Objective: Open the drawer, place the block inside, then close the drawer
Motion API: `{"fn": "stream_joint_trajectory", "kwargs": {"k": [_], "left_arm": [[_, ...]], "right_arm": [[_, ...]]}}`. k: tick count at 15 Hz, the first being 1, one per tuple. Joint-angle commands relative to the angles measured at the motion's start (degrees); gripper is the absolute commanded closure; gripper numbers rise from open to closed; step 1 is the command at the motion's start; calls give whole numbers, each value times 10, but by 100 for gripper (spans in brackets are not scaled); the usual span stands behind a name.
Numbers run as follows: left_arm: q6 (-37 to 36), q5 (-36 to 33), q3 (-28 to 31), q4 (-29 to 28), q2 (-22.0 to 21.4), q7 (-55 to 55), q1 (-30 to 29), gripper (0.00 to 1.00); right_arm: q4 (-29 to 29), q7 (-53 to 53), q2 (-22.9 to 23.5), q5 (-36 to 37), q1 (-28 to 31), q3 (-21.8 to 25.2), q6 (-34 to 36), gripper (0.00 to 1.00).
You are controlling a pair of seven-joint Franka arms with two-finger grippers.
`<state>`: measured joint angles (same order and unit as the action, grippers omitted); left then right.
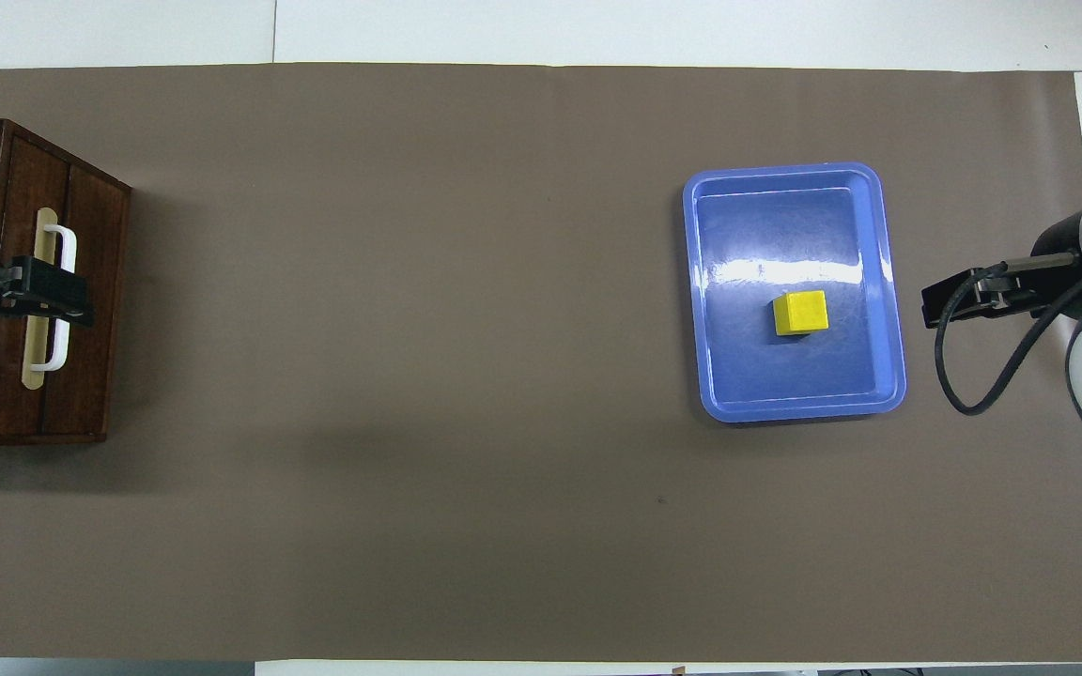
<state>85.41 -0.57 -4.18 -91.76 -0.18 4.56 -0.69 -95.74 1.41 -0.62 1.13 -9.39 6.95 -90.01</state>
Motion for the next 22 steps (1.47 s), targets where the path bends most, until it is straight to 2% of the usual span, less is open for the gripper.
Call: {"fn": "stream_joint_trajectory", "kwargs": {"k": [1,5,7,9,15,16,18,22], "left_arm": [[11,3,-1,-5,-9,-3,-5,0],[27,3,-1,-17,-11,0,-5,0],[66,1,-1,-54,-29,-9,-5,0],[122,-44,-3,-79,-32,-12,3,0],[231,-128,-2,-153,-14,-95,-5,0],[240,-141,-2,-158,-5,-94,-5,0],[248,-191,-2,-170,9,-89,0,0],[316,-207,-1,-202,34,-56,-8,0]], "right_arm": [[-7,6,-10,-3,4,-2,7,0],[-8,6,-10,-3,4,-2,7,0],[-8,5,-10,-3,4,-2,7,0],[-6,8,-10,-3,4,-2,8,0],[-21,4,-19,-3,12,-1,-7,0],[-22,-23,-18,-3,13,-1,-23,0],[-21,-145,-11,-5,13,-1,-32,0],[8,-351,51,-64,22,6,-44,0]]}}
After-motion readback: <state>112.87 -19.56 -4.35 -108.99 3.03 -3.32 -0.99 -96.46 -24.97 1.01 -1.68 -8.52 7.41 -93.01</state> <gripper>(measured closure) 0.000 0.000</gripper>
